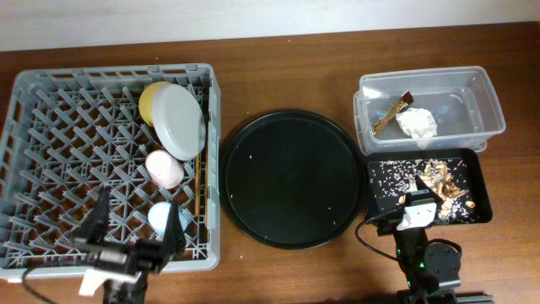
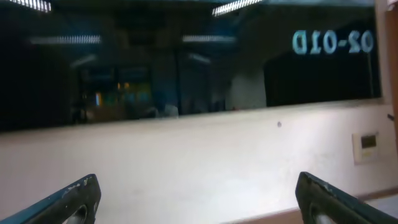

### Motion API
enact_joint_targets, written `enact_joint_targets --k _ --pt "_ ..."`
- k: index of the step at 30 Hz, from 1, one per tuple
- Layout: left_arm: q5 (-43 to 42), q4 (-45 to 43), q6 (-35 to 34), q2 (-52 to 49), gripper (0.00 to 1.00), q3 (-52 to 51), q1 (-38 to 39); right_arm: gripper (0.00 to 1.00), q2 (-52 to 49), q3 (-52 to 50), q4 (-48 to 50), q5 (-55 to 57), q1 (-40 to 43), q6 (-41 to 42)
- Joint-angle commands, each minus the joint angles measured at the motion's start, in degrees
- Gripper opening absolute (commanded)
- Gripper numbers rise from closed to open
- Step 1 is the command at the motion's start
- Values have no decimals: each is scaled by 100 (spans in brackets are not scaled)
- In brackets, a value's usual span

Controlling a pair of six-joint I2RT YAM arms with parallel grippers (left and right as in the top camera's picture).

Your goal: Sort waste into correct bins and load items into the dishwasher rack

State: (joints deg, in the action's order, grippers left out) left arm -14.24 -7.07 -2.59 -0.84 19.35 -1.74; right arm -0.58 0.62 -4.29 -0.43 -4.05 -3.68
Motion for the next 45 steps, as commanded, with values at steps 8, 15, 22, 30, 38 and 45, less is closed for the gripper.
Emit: enact_joint_targets --k 8,15,22,30,38,45 --pt "1283 -785 -1021 52 99 -1884 173 99 39 -31 -37 48 33 -39" --pt "1816 981 -1023 52 99 -1884 173 99 39 -31 -37 48 33 -39" --pt "1814 1163 -914 52 100 -1884 168 99 39 -31 -37 48 33 -39" --pt "1814 1163 -914 50 99 -1882 168 99 39 -31 -37 48 33 -39" --pt "1814 1163 -914 50 99 -1882 168 99 39 -31 -37 48 33 -37" --pt "1814 1165 -914 50 99 -1882 168 99 39 -31 -37 48 33 -39"
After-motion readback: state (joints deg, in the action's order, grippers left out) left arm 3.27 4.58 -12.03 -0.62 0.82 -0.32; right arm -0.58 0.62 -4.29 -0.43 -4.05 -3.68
